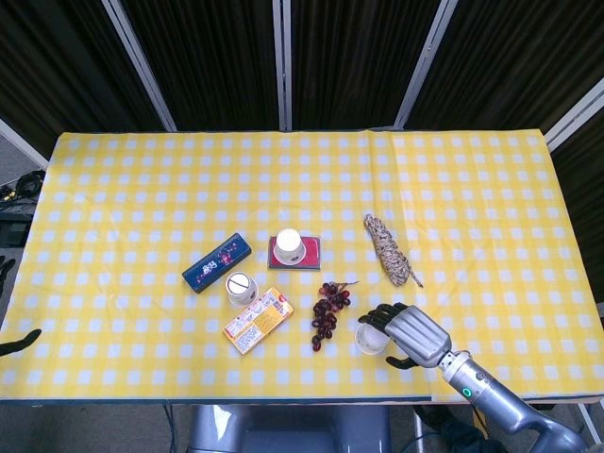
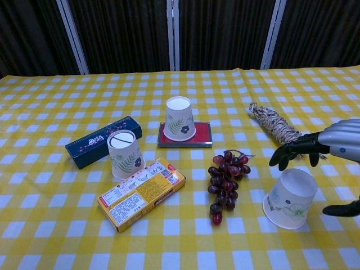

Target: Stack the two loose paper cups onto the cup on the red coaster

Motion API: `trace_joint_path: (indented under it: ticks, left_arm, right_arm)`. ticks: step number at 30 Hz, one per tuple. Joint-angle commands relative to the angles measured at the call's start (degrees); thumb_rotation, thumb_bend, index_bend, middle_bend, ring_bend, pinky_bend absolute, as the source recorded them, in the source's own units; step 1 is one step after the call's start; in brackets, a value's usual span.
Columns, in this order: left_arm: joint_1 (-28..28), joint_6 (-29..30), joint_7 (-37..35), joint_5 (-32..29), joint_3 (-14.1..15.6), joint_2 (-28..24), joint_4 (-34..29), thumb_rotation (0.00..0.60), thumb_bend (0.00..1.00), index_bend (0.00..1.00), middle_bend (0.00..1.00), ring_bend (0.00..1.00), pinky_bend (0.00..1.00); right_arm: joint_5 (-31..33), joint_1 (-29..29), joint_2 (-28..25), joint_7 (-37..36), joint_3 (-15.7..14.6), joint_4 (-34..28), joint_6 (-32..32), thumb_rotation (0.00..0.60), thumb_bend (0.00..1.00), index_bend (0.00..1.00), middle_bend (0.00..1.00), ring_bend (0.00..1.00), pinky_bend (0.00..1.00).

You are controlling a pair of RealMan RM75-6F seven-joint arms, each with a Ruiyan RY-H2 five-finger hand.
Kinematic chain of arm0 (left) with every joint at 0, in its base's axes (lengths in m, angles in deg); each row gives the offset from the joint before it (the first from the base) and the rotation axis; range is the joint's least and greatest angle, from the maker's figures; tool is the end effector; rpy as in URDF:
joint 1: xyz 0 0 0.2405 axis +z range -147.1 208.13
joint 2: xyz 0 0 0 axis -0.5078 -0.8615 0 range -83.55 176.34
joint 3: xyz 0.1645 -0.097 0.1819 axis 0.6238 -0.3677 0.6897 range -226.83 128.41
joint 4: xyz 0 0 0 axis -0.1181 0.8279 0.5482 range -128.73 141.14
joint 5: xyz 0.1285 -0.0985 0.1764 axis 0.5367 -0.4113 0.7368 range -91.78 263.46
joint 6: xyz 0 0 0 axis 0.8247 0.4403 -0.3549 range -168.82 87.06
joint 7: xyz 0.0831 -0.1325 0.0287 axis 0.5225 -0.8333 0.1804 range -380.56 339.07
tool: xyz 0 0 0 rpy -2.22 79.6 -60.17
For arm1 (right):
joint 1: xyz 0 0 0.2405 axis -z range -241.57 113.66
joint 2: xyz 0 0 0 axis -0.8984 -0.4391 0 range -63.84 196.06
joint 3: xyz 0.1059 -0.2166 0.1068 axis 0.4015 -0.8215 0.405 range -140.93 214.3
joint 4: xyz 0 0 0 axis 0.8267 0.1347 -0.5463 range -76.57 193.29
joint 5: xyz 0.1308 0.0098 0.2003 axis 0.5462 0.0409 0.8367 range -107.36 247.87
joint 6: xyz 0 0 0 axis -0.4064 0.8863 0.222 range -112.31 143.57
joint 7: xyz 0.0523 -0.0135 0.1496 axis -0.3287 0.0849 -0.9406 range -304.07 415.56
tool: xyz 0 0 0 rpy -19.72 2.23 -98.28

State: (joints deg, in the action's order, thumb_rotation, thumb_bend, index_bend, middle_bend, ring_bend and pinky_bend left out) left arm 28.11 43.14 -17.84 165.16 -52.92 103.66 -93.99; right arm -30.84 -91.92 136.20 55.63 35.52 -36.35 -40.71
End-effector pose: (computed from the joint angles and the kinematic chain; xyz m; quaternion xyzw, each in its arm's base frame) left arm -0.3338 0.1859 0.1668 -0.5594 -0.4161 -0.3467 0.6275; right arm -0.2161 -0.2542 0.0050 0.8287 -0.3310 0.3458 0.2901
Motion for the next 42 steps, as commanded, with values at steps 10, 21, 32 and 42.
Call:
trace_joint_path:
  ticks: [10,21,32,42]
  left_arm:
    - [-0.26,-0.40,0.28,0.05,0.21,0.17,0.22,0.600,0.00,0.00,0.00,0.00,0.00]
    - [-0.71,-1.38,-0.86,-0.87,-0.09,-0.05,0.21,0.600,0.00,0.00,0.00,0.00,0.00]
    - [-1.42,-2.48,-2.06,-1.38,-0.42,-0.29,0.66,0.600,0.00,0.00,0.00,0.00,0.00]
    - [-1.58,-3.06,-3.23,-2.58,-0.79,-0.56,1.17,0.600,0.00,0.00,0.00,0.00,0.00]
  right_arm:
    - [1.27,-0.45,4.02,1.29,0.07,4.15,-2.91,0.600,0.24,0.38,0.46,0.44,0.55]
    - [9.76,-4.90,-1.63,-2.81,9.86,-1.49,-4.01,0.600,0.25,0.39,0.47,0.45,0.55]
    - [31.33,-18.49,1.72,6.00,20.64,0.52,9.52,0.600,0.26,0.40,0.47,0.45,0.55]
    - [42.54,-26.28,7.41,15.67,22.26,2.72,10.59,0.600,0.26,0.40,0.47,0.45,0.55]
